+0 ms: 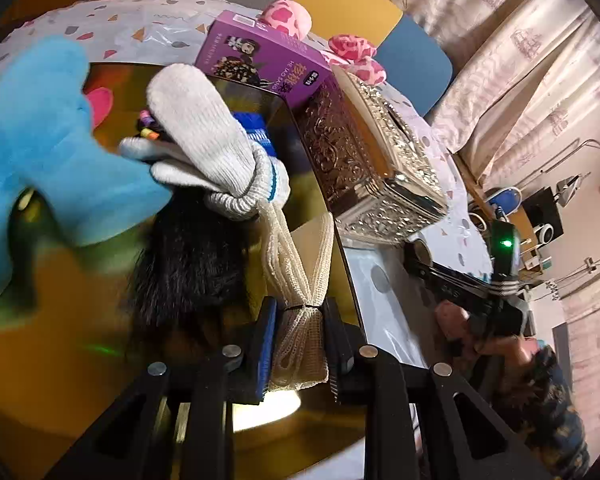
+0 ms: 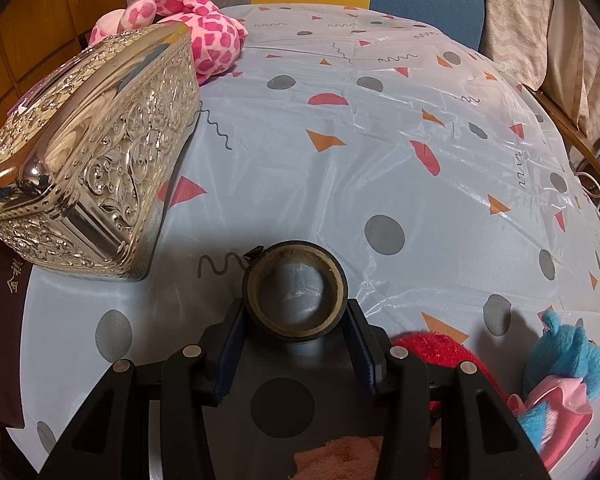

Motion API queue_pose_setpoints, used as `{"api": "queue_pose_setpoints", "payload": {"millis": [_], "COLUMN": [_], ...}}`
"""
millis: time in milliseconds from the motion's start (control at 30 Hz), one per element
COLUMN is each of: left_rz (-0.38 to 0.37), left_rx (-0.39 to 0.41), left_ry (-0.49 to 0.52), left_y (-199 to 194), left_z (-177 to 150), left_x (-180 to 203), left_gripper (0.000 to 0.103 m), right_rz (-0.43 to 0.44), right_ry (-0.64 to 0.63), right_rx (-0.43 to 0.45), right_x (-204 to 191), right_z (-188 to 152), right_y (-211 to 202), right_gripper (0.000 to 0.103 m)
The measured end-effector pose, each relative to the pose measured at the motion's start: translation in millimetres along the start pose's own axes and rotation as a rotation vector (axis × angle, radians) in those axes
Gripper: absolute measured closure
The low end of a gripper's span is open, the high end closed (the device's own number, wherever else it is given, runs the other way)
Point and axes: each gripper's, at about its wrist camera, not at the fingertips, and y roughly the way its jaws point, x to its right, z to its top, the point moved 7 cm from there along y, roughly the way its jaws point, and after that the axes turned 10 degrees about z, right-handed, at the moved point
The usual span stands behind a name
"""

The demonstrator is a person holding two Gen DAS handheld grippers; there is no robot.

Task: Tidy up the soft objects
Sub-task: 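Lower the beige cloth into the gold tray and open the left tool while the right tool holds the tape, then carry the tape roll into the gold tray and open the right tool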

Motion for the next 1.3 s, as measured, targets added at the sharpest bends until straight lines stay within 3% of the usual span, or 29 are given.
{"api": "queue_pose_setpoints", "payload": {"millis": [100,167,233,533,867,1067,1300], "left_rz": [0.021,0.048,0.055,0.170,0.371,0.418,0.413], "left_rx": [-0.005,0.000,0.005,0.083,0.217,0.269,0.286], "left_ry": [0.014,0.034,0.052,0.119,0.160,0.157,0.144], "left_y": [9.0,11.7,11.1,-16.0,-46.7,-58.4,-63.6], "left_z": [5.2,6.0,5.3,-0.5,4.1,5.0,3.1], "left_x": [2.1,1.7,1.2,-9.6,-18.7,-23.9,-28.0], "left_gripper": [0.075,0.059,0.053,0.047,0.027,0.018,0.017], "right_rz": [-0.002,-0.001,-0.002,-0.012,-0.026,-0.031,-0.063], "right_ry": [-0.002,-0.004,-0.003,-0.010,-0.015,-0.025,0.039], "right_rx": [0.000,0.000,0.001,0.001,0.010,0.002,-0.027], "right_x": [0.3,0.7,0.6,1.2,0.3,-0.3,-1.1], "right_z": [0.3,0.6,0.6,0.7,-2.4,-4.6,-6.2], "right_y": [0.7,1.2,1.4,1.6,-0.3,-1.0,-5.2], "right_gripper": [0.055,0.055,0.055,0.055,0.055,0.055,0.056]}}
